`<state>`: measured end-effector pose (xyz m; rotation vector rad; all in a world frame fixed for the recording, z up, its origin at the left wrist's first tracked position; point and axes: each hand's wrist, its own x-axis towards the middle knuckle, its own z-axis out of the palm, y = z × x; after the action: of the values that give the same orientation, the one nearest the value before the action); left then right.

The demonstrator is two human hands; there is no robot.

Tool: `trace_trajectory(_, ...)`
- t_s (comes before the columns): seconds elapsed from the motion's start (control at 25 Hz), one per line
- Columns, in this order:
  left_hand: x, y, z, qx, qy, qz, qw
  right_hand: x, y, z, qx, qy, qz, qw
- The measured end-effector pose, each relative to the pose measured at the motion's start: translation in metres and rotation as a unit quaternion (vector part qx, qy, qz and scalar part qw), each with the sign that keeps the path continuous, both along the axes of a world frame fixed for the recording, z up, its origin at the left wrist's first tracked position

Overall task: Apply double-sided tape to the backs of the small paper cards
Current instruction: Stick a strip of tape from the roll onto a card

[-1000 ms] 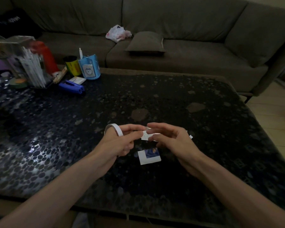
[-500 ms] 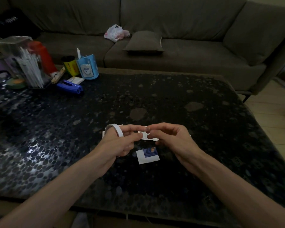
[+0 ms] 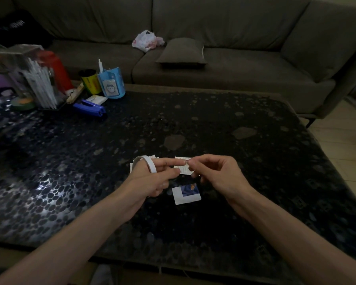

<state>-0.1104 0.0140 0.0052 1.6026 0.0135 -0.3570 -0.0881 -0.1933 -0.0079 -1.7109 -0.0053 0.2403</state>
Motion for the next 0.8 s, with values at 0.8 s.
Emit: trace_trajectory(0.8, 0.0, 0.007, -0.009, 0.133, 0.03, -0.004, 0.991, 0.001, 0.008, -0.012, -0.045, 0.037, -0.063, 0.996)
